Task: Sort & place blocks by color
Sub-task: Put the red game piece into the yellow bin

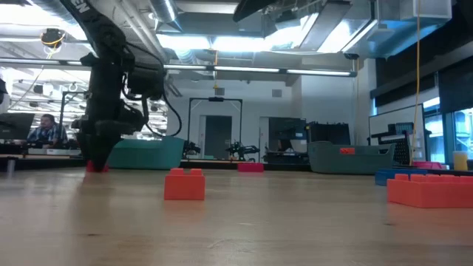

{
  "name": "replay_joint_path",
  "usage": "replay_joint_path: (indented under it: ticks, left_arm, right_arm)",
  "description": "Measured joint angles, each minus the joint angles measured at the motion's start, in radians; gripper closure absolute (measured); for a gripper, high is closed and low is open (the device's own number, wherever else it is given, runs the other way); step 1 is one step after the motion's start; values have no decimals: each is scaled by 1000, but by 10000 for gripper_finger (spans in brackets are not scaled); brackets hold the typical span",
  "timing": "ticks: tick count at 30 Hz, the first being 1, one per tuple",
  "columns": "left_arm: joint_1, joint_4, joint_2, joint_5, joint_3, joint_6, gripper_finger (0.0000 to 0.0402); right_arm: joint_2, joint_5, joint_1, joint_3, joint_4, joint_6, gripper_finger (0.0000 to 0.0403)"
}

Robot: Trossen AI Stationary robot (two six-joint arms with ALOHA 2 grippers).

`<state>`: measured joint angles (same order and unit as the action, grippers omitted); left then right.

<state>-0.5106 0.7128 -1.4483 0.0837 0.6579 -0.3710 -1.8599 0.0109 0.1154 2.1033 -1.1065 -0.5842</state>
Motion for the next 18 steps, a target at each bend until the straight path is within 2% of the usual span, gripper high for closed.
replay_joint_path:
  ticks: [13,18]
  left_arm:
    - [0,-16,-2,7,-9,40,207]
    - [1,-20,-3,15,-10,42,237]
  right_arm:
    - [0,0,0,0,6,-3,226]
    - [0,0,0,0,13,-3,226]
